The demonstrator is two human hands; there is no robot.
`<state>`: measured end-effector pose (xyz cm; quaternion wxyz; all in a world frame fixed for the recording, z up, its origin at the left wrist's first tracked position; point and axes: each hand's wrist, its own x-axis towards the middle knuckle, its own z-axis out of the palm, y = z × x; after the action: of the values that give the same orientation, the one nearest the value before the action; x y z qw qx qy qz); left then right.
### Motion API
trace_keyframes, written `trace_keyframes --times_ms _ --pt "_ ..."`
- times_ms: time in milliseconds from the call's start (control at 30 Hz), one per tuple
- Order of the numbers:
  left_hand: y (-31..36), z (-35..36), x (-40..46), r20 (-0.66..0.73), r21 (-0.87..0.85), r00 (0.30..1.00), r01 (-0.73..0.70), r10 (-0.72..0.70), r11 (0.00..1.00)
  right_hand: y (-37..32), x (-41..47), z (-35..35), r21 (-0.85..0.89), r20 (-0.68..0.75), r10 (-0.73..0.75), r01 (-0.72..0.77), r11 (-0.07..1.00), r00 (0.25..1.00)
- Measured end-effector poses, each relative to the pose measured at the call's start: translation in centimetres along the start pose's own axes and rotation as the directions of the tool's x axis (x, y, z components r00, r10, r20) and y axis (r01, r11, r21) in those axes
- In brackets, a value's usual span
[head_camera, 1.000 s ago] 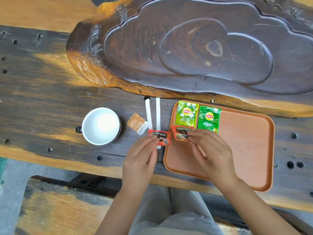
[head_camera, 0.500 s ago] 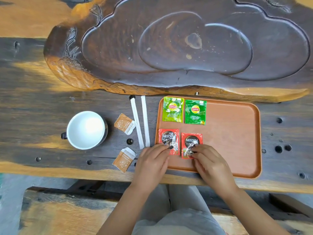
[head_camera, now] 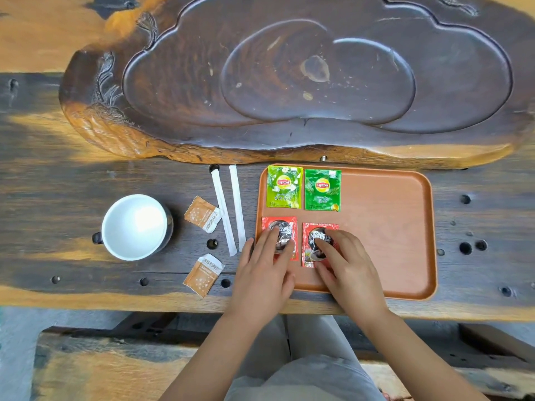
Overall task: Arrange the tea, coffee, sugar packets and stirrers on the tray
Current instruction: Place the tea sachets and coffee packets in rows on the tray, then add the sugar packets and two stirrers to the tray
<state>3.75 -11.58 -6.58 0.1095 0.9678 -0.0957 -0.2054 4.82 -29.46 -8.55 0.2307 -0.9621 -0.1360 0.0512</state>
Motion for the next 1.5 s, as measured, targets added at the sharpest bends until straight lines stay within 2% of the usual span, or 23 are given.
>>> trace_keyframes --times_ms 833,1033,1133,1200,1267,1400,1500 --pt "0.0 0.0 1.1 -0.059 -0.062 0.998 -0.013 0.009 0.998 0.2 1.7 -0.2 0.016 -0.019 0.044 -0.043 0.999 0.999" --pt "-0.1 -1.0 0.1 -0.17 -0.165 0.985 -0.025 -0.004 0.986 -0.6 2.0 -0.9 0.03 -0.071 0.036 -0.034 0.999 0.997" --pt "-1.8 -1.9 -2.1 -0.304 -0.263 0.941 0.065 -0.147 0.962 -1.9 3.0 -1.1 0.029 -0.093 -0.014 0.017 0.999 0.996" --pt "-3.6 -1.8 -4.0 -0.329 -0.283 0.905 0.179 -0.271 0.942 -3.3 4.2 -0.8 0.031 -0.081 -0.078 0.08 0.996 0.994" --pt "-5.4 -1.4 -5.6 -0.304 -0.278 0.888 0.264 -0.345 0.924 -5.0 5.8 0.0 0.031 -0.046 -0.169 0.171 0.985 0.984" --pt "-7.9 -0.4 -7.4 -0.233 -0.198 0.9 0.326 -0.368 0.924 -9.0 8.9 2.3 0.039 0.065 -0.325 0.323 0.946 0.944" --pt "-8.8 0.2 -7.7 -0.154 -0.16 0.91 0.361 -0.385 0.919 -11.4 10.7 4.3 0.014 0.171 -0.345 0.348 0.937 0.923"
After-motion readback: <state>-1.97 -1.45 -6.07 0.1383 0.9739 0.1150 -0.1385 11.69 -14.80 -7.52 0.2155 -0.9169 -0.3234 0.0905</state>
